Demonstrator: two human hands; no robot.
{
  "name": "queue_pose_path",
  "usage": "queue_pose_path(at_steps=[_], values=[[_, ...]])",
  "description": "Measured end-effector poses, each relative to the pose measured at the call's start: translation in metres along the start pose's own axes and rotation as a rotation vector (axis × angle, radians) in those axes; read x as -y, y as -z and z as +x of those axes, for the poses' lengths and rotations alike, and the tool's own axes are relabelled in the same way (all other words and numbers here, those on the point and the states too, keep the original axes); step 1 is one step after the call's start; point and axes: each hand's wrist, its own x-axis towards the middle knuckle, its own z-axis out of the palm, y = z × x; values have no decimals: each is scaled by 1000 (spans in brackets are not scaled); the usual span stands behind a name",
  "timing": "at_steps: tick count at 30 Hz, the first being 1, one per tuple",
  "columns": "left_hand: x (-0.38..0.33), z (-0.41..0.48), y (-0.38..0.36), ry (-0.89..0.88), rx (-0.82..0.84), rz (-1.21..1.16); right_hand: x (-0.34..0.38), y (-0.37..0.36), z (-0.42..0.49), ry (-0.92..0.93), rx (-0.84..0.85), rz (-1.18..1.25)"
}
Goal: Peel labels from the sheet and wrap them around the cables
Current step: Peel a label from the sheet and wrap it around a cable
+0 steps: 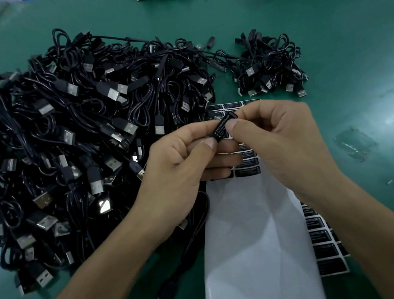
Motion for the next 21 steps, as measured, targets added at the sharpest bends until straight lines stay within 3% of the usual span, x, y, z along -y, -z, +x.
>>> queue_pose_path(at_steps=[21], values=[[0,-1,-1,7,2,24,0,-3,-2,-40,-54,15]])
